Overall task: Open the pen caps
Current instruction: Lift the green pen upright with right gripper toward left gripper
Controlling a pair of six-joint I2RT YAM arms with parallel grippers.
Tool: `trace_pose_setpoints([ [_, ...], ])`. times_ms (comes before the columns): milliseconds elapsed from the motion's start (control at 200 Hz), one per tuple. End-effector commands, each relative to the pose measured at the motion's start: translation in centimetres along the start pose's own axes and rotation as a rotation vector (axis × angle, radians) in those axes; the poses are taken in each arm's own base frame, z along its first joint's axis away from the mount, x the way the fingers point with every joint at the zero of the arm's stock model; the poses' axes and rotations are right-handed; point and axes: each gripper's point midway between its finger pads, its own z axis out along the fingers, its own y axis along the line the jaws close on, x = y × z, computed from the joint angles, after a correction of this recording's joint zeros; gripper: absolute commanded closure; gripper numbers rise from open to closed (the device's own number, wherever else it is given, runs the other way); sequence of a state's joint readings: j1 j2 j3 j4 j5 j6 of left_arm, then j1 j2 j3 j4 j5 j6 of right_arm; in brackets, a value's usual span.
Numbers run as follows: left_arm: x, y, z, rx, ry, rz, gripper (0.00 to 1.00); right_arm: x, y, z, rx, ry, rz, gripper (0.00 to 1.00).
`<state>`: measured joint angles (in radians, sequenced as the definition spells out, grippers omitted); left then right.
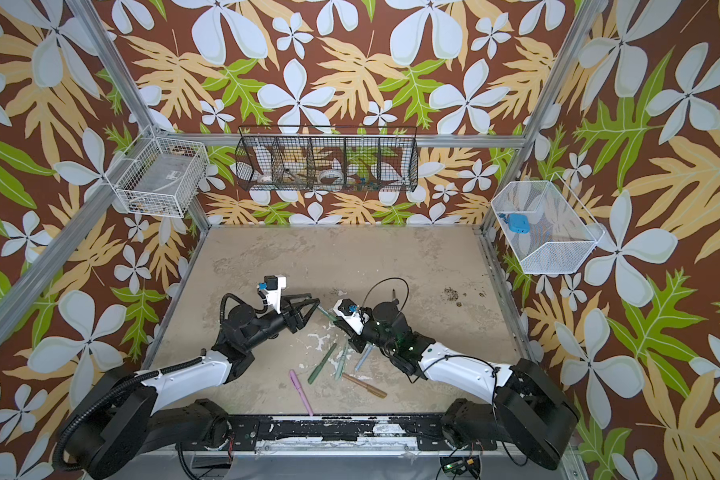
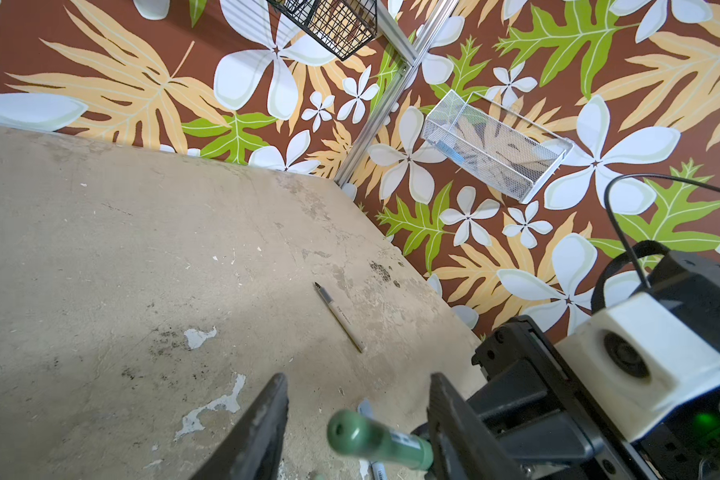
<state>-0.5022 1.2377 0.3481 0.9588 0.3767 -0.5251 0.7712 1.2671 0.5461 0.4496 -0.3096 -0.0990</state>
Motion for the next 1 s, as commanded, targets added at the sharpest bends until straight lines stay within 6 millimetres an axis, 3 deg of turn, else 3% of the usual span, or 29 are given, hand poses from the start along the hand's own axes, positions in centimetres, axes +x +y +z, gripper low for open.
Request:
trace_pose_setpoints([
  [0, -0.7, -1.1, 0.1, 0.054, -0.021, 0.009, 0.49, -0.6, -0.1, 0.0, 0.009, -0.022, -0.024, 0.92],
  [540, -0.5, -1.7, 0.3, 0.095, -0.012, -0.004, 0.71, -0.6, 0.2, 0.1, 0.010, -0.019, -0.048, 0.92],
  [711, -0.5, -1.9, 0.3, 0.109, -0.011, -0.009, 0.83, -0.6, 0.2, 0.1, 0.014, -0.020, -0.052, 0.91],
  [846, -0.4, -2.2, 0.4, 0.128, -0.008, -0.012, 1.00, -0.6, -0.2, 0.1, 0.035, -0.015, -0.053, 0.82],
  [996, -0.5, -2.3, 0.2, 0.133, -0.015, -0.011, 1.00, -1.1, -0.3, -0.3, 0.048, -0.032, -0.036, 0.59],
])
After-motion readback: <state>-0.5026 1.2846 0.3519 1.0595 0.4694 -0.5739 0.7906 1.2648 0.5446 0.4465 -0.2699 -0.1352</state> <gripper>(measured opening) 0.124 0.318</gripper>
